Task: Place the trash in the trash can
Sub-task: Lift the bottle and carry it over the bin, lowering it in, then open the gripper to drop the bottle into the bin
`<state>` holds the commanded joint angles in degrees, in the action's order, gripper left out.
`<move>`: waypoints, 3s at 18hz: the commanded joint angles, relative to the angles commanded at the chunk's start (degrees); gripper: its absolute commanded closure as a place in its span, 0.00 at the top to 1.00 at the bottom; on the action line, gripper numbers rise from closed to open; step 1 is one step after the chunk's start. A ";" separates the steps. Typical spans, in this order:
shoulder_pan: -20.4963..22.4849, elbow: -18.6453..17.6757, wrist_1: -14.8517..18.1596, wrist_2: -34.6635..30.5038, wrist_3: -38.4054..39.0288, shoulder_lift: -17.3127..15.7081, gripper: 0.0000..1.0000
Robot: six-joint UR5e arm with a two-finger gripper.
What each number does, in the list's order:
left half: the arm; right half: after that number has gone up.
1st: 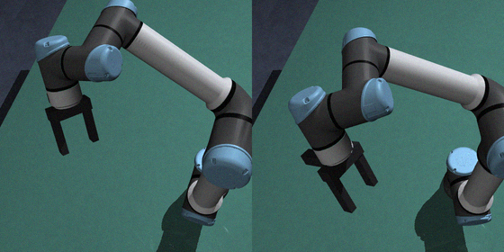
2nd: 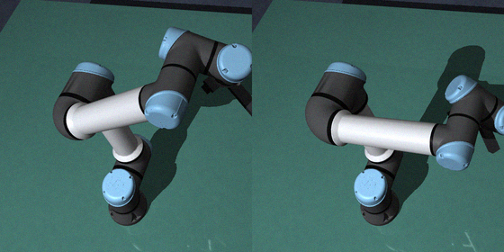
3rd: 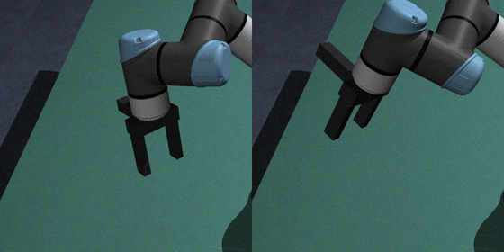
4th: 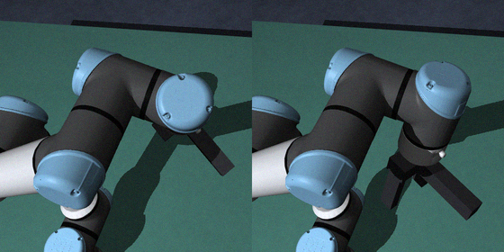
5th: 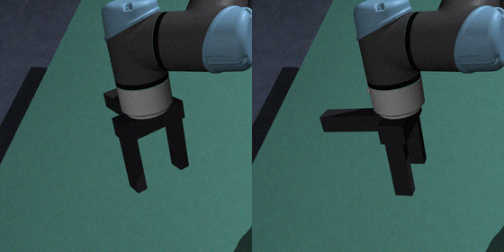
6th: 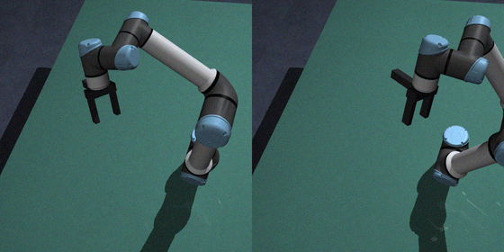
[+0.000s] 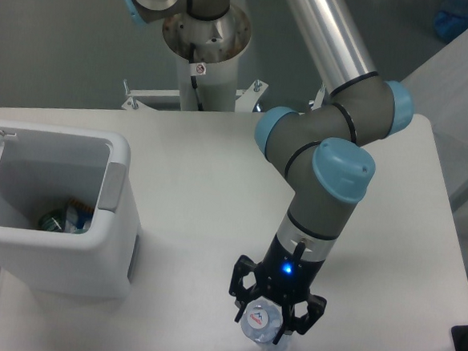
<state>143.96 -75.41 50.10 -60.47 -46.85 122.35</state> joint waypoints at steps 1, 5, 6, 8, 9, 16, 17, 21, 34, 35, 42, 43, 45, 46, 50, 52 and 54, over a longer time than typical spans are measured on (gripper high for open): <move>0.26 0.00 0.00 0.70 0.09 -0.27 0.48; 1.67 0.00 0.00 6.31 2.36 -2.37 0.48; 1.85 0.09 -0.09 8.50 3.85 -2.81 0.48; 2.90 0.18 -0.09 13.95 5.88 -3.08 0.48; 3.34 0.35 -0.17 16.59 7.11 -4.21 0.48; 5.28 0.88 -0.18 24.94 11.16 -9.84 0.48; 5.36 0.88 -0.18 26.70 11.86 -10.72 0.48; 6.33 0.70 -0.18 32.51 15.11 -13.88 0.48; 5.37 -10.19 0.00 42.19 19.51 -27.68 0.48; 4.58 -10.72 0.09 42.54 19.69 -28.21 0.48; -0.34 -13.71 0.18 42.54 21.27 -29.01 0.48; -1.22 -14.15 0.09 42.54 21.27 -29.01 0.48; -2.10 -15.64 0.00 42.45 21.01 -30.05 0.48; -2.19 -16.86 -0.09 42.19 20.40 -30.85 0.48; -2.63 -19.69 -0.26 41.84 17.23 -32.26 0.48; -3.33 -20.04 -0.35 41.66 16.62 -32.61 0.48; -4.30 -21.00 -0.35 40.79 13.38 -32.52 0.50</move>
<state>139.66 -96.41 49.75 -19.68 -33.47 89.82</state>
